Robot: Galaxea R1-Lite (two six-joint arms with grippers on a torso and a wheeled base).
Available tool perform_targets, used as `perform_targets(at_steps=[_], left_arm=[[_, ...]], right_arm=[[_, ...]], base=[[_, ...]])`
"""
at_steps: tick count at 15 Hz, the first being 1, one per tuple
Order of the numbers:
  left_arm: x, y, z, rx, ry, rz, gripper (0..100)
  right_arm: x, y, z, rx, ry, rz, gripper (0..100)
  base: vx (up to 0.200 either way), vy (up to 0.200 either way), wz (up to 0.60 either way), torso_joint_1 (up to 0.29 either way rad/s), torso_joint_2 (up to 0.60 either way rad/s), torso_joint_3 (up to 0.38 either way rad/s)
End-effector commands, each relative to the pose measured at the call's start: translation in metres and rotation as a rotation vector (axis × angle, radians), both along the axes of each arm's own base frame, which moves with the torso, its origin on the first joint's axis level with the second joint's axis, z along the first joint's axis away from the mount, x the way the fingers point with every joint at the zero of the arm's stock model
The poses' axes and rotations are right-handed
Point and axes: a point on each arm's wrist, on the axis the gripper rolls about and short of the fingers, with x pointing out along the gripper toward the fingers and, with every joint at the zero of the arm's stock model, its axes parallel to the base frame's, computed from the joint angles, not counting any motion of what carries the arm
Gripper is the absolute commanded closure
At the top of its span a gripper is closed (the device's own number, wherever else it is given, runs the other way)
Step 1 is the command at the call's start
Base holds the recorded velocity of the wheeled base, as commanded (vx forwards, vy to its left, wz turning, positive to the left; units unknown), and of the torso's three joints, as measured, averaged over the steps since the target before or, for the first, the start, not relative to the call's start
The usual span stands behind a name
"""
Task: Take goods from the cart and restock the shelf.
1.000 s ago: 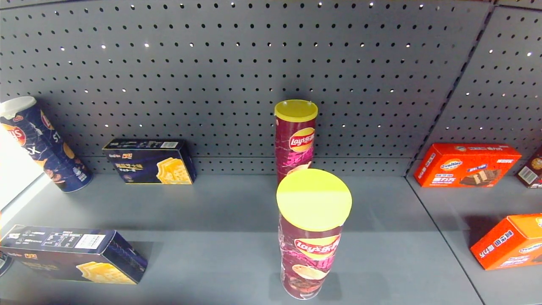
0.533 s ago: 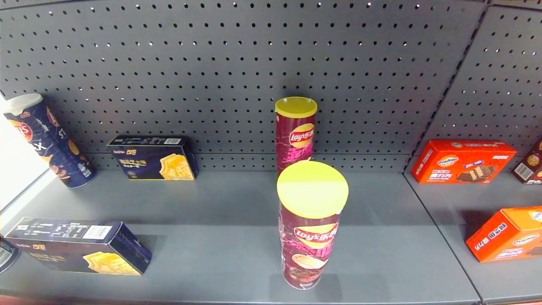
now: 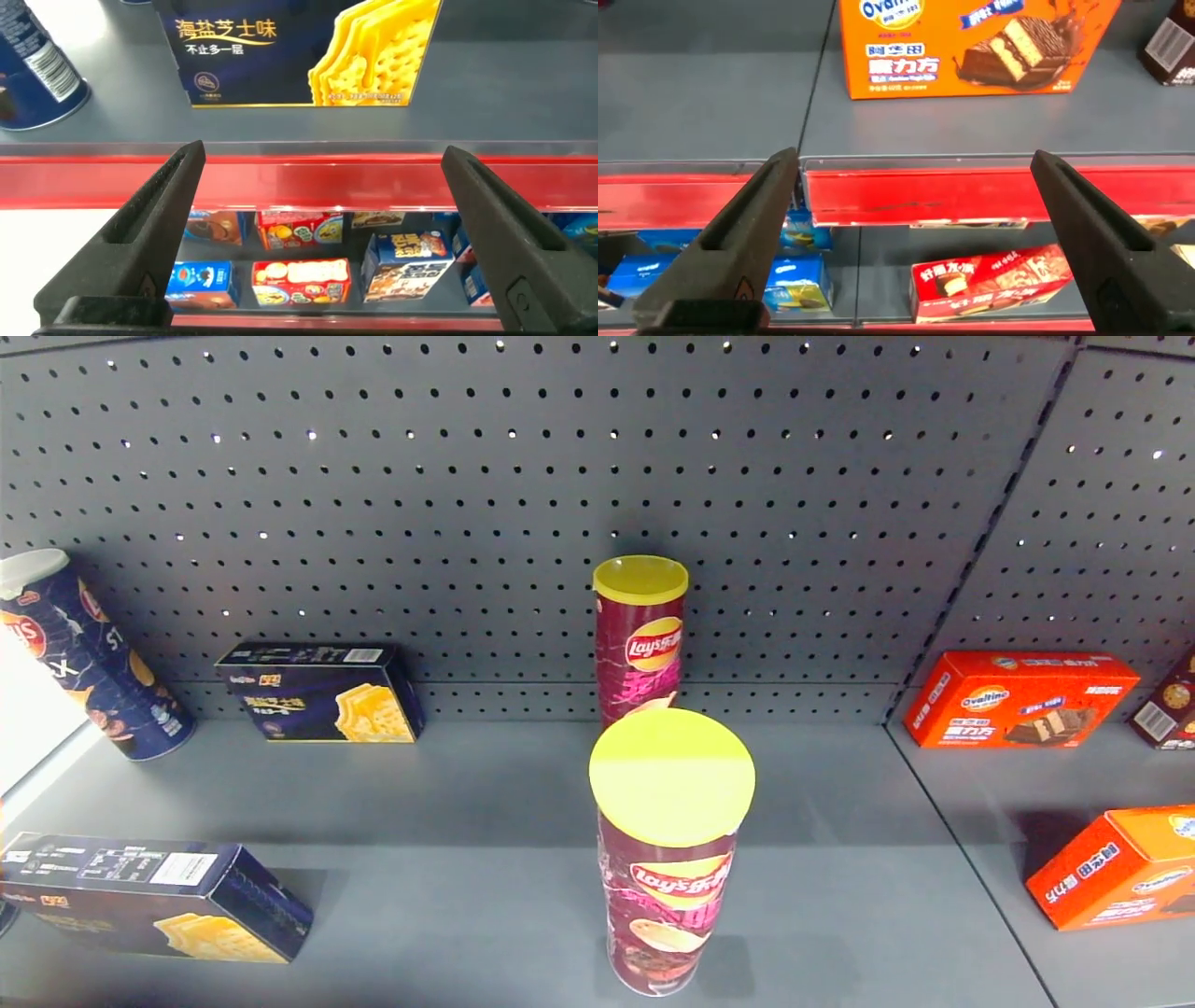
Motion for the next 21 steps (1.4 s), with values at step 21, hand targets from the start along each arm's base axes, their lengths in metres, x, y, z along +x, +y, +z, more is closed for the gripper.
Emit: perform_targets(at_steps=[21], left_arm=[[0.0001, 0.0000, 0.0000, -0.001, 0.001, 0.001, 0]], right_arm=[[0.0000, 0.0000, 0.0000, -0.001, 0.000, 0.001, 0]], base=[[0.000, 0.000, 0.00, 0.000, 0.00, 0.000]])
